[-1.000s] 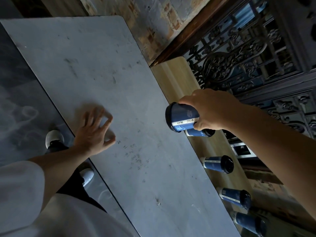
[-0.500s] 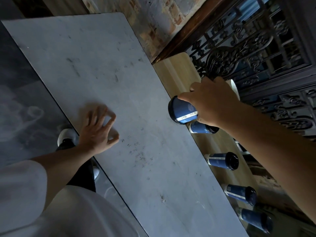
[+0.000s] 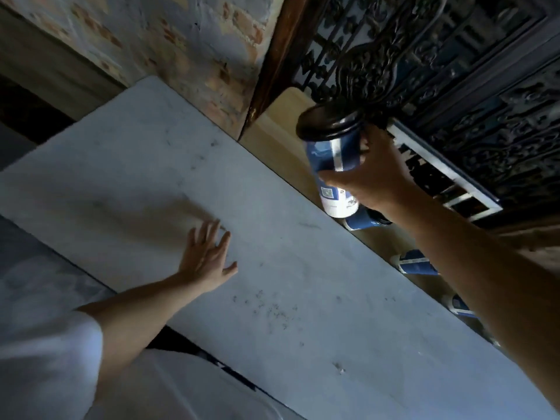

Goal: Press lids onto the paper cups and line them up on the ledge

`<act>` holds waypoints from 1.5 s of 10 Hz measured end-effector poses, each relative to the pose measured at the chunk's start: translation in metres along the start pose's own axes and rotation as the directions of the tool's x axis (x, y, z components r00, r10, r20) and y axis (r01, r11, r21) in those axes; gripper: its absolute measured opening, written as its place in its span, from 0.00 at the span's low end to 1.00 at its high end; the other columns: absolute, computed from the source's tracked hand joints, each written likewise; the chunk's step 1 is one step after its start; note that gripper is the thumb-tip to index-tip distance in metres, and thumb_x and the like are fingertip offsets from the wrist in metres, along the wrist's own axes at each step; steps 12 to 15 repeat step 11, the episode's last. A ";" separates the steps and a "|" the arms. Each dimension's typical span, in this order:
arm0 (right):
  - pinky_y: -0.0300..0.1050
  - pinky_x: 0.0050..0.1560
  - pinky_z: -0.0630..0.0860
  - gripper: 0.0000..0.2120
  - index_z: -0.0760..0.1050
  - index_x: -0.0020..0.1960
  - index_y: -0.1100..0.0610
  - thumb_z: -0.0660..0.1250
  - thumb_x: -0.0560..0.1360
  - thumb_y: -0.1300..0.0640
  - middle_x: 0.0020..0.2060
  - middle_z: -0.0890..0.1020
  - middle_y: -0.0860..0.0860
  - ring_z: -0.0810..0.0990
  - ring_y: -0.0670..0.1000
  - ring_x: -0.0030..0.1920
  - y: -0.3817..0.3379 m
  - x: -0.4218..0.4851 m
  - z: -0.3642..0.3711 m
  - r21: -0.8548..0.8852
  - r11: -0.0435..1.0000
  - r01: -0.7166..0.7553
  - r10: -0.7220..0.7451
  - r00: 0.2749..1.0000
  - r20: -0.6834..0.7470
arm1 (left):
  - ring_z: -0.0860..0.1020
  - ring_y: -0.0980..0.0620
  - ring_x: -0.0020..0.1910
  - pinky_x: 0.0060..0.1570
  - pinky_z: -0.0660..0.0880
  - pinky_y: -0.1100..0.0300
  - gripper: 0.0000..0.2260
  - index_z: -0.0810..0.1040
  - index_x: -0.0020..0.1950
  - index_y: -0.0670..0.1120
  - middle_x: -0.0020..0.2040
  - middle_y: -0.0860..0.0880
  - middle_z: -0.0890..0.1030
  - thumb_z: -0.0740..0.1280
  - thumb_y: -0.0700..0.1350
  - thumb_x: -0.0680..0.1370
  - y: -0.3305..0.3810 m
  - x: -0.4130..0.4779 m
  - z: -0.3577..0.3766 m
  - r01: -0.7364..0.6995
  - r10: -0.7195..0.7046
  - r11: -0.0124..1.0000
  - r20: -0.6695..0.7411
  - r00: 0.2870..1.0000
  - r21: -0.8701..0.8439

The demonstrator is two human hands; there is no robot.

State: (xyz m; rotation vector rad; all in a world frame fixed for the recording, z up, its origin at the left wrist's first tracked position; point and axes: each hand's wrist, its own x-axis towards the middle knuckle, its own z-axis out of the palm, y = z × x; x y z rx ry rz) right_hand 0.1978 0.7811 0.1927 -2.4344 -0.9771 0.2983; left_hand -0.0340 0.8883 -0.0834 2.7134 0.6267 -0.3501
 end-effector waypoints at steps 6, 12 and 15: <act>0.40 0.52 0.71 0.39 0.68 0.62 0.43 0.84 0.58 0.52 0.51 0.77 0.37 0.76 0.42 0.51 0.128 0.074 0.163 0.529 0.664 -0.529 0.720 0.644 -0.260 | 0.50 0.35 0.80 0.73 0.45 0.34 0.39 0.59 0.79 0.46 0.81 0.37 0.52 0.58 0.65 0.73 0.012 0.145 -0.005 -0.361 0.357 0.931 0.074 0.931 0.048; 0.35 0.47 0.71 0.39 0.63 0.64 0.50 0.82 0.61 0.57 0.54 0.75 0.41 0.76 0.45 0.53 0.144 0.073 0.194 0.626 0.538 -0.565 0.789 0.598 -0.138 | 0.54 0.34 0.79 0.75 0.45 0.35 0.36 0.64 0.77 0.47 0.81 0.39 0.57 0.62 0.63 0.73 0.009 0.146 0.006 -0.392 0.398 0.916 -0.068 0.915 0.080; 0.35 0.47 0.71 0.39 0.63 0.64 0.50 0.82 0.61 0.57 0.54 0.75 0.41 0.76 0.45 0.53 0.144 0.073 0.194 0.626 0.538 -0.565 0.789 0.598 -0.138 | 0.54 0.34 0.79 0.75 0.45 0.35 0.36 0.64 0.77 0.47 0.81 0.39 0.57 0.62 0.63 0.73 0.009 0.146 0.006 -0.392 0.398 0.916 -0.068 0.915 0.080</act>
